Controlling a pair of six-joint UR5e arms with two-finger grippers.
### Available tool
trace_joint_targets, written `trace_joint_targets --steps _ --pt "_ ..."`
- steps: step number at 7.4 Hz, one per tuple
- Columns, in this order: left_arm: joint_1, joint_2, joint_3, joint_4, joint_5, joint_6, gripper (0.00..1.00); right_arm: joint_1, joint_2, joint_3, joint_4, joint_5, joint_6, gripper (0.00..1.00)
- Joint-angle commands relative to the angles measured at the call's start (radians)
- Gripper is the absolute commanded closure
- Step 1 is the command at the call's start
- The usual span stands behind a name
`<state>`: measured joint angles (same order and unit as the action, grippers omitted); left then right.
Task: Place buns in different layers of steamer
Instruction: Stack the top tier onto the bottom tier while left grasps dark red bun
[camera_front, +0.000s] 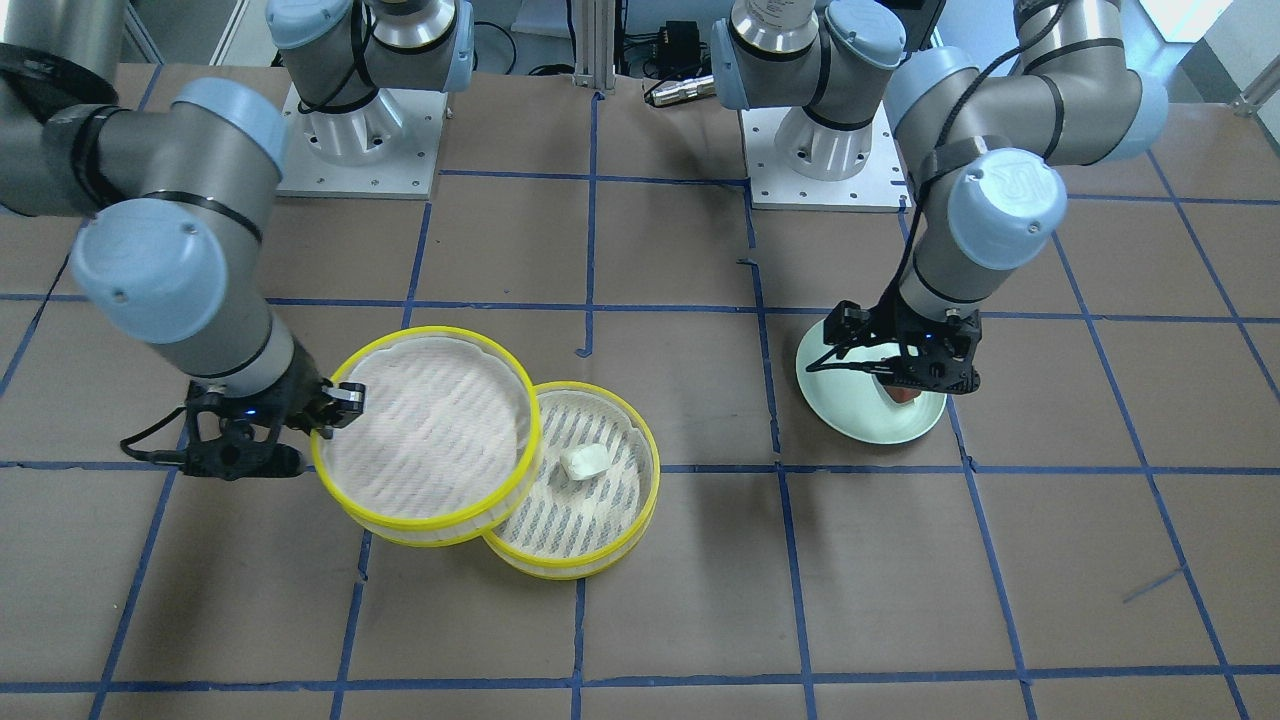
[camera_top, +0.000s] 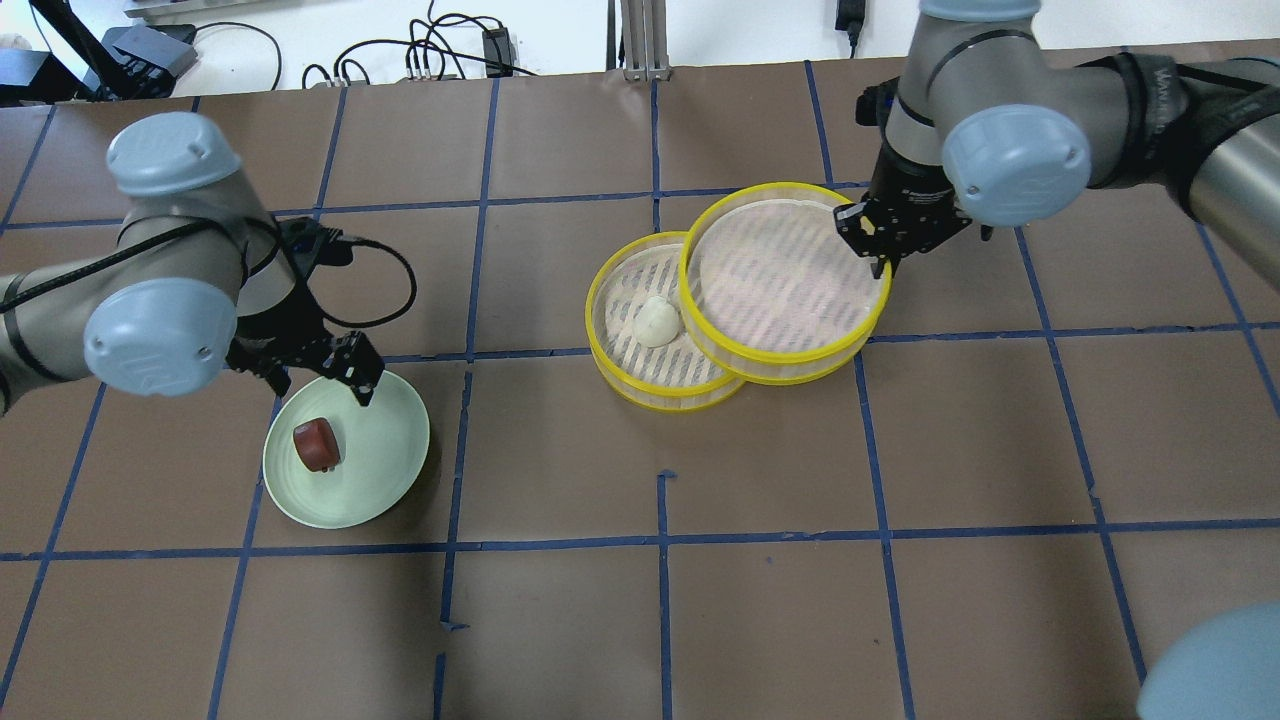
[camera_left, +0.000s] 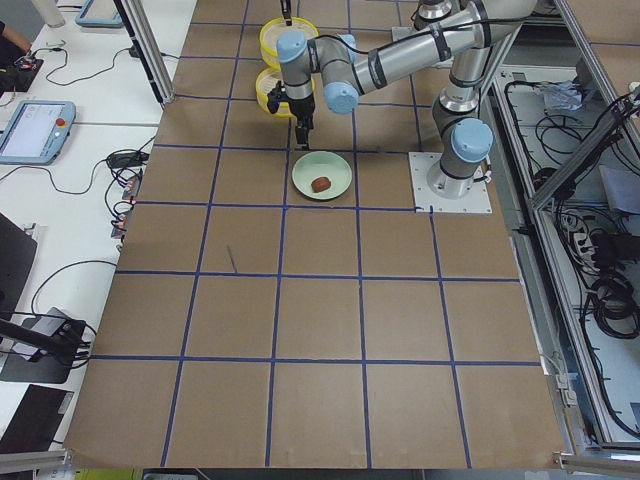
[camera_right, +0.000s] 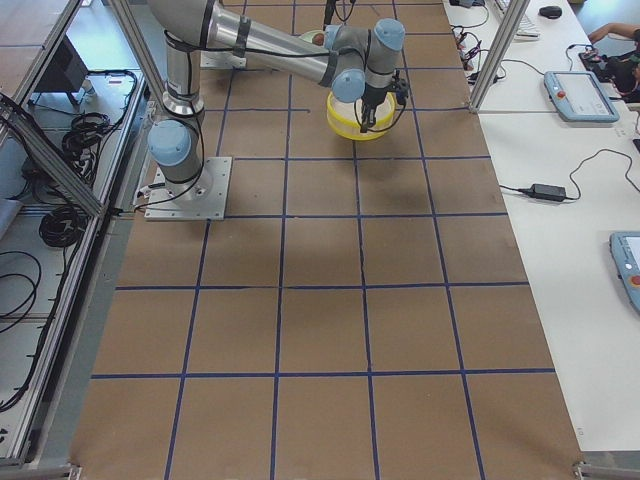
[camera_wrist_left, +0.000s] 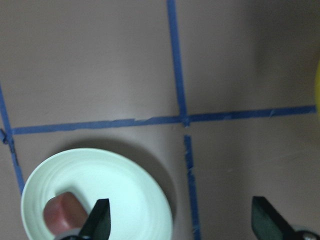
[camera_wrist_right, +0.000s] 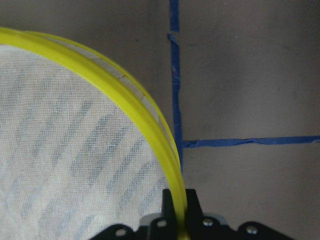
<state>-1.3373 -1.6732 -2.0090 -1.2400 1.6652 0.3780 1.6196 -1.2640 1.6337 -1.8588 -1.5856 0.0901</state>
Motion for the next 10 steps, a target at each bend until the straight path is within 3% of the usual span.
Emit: trace_joint_targets --steps 1,5,6,7,8,10 --pt "0.079 -0.011 -0.063 0.002 0.037 0.068 0.02 0.117 0.018 -0.006 -0.023 0.015 0.219 0.96" --pt "0.081 -0.144 -0.057 0.120 0.051 0.061 0.15 0.143 0.064 -0.006 -0.046 0.012 0.244 0.96" --pt "0.079 -0.146 -0.057 0.125 0.047 0.047 0.29 0.141 0.066 -0.006 -0.046 0.012 0.244 0.96" --pt "0.072 -0.146 -0.057 0.125 0.045 0.026 0.66 0.141 0.067 -0.006 -0.054 0.013 0.252 0.96" --pt "0.066 -0.149 -0.059 0.123 0.041 -0.031 0.90 0.141 0.071 -0.009 -0.063 0.015 0.255 0.96" --pt "0.005 -0.088 0.007 0.117 0.047 -0.060 0.92 0.141 0.081 -0.012 -0.074 0.028 0.255 0.95"
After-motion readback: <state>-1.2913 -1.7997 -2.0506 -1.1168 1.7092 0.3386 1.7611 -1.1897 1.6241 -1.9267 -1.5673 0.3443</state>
